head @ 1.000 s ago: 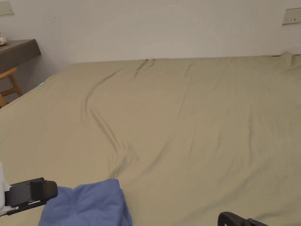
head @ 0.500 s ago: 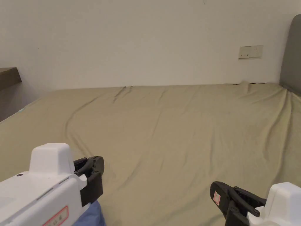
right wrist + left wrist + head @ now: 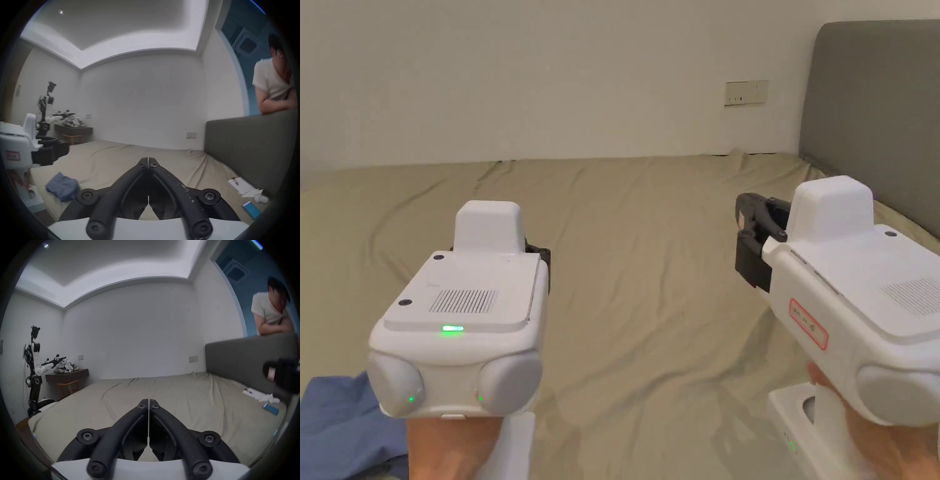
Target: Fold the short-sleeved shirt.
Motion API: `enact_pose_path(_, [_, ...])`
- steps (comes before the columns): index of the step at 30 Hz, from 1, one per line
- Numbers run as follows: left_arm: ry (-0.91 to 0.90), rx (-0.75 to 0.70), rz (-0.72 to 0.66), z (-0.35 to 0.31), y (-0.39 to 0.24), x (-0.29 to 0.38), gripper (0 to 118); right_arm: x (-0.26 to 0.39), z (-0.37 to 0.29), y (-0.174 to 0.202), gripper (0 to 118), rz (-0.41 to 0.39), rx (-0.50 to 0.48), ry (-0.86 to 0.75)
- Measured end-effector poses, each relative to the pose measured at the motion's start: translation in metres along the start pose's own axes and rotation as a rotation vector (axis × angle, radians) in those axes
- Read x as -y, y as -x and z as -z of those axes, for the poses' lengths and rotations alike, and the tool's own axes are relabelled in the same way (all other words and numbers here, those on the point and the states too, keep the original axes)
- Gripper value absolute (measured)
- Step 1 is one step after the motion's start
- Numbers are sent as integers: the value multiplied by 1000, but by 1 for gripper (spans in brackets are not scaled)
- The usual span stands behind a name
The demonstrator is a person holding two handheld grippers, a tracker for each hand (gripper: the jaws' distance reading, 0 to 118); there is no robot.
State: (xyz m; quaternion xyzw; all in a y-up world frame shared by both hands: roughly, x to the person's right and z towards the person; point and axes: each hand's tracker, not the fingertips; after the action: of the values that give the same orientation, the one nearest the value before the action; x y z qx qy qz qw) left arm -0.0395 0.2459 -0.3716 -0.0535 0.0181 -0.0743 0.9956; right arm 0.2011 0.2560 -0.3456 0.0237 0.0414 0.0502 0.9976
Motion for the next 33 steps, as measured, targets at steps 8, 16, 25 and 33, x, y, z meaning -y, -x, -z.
enact_pose_path(8, [-20,16,-85,-19,8,-6,47,-2,-7,-10,42,42,40,10])
enact_pose_path(16, [-24,70,-77,-27,15,-23,118,-12,-3,-11,118,53,75,32])
enact_pose_path(25, [17,13,-85,-31,6,-16,118,-12,-7,-20,118,107,57,60])
enact_pose_path(33, [38,31,-105,-36,5,-14,118,-9,-9,-24,118,126,83,85])
